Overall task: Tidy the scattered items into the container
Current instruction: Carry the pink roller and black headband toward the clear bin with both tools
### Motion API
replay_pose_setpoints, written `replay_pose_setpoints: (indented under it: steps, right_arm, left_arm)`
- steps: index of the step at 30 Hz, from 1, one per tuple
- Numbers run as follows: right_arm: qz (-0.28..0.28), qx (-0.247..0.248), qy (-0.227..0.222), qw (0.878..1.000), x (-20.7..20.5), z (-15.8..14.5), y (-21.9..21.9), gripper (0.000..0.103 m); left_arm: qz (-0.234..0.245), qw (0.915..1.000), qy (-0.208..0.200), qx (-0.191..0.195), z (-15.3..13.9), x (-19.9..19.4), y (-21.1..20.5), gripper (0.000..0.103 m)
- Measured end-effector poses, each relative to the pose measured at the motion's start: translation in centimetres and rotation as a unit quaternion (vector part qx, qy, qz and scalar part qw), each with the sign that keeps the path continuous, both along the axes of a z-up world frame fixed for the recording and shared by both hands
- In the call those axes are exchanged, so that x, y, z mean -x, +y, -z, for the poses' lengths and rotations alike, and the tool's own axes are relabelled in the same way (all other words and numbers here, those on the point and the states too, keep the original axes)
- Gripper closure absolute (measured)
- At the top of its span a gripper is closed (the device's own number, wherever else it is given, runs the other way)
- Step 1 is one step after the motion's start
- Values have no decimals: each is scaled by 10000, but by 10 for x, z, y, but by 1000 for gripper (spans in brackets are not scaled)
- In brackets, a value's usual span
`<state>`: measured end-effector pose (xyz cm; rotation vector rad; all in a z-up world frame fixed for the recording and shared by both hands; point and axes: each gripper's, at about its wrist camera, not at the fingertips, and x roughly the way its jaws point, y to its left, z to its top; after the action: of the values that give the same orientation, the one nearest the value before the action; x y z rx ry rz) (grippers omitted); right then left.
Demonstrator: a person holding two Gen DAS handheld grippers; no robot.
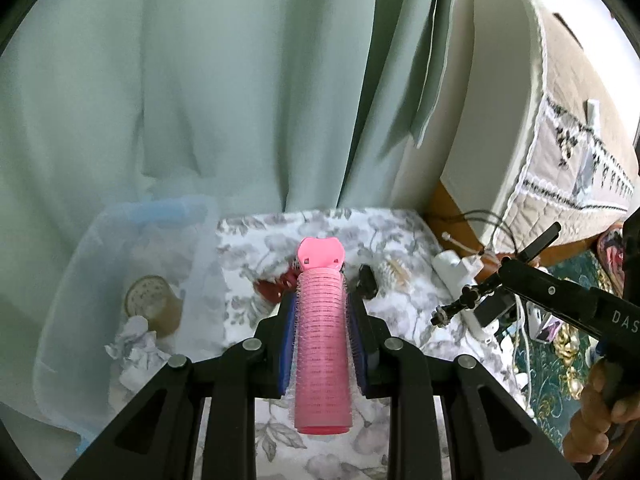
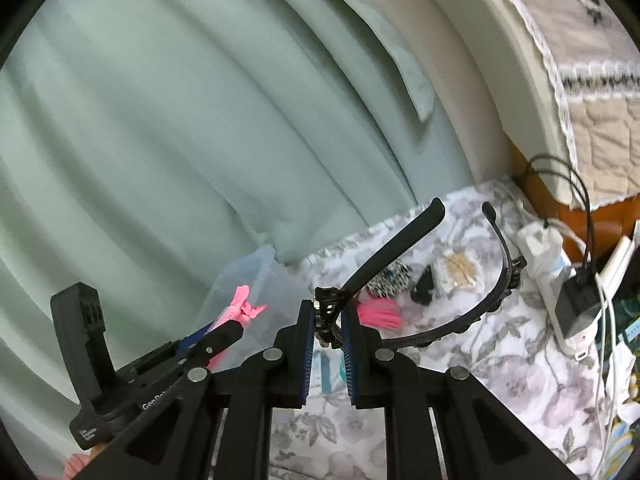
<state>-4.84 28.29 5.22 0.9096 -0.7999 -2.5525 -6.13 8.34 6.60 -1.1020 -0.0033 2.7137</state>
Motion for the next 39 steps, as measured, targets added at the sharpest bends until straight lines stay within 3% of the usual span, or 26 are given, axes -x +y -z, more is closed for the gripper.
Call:
replay_pose_setpoints:
  steps: [5,15,39]
  right_arm:
    - [-4,-46,289,9996,-10,-22,-7,88]
    - [-55,-214,447,9988,-14,-40,-31,88]
    - [-1124,-1077,693,9854,-4,-67,-153,88]
  left_arm:
    - [-29,9997,216,-93,-16,-9,-7,77]
    - [-288,9977,573,-202,-39,-25,-37,77]
    - [-1213,9873,677,-776,-27,-36,-150,77]
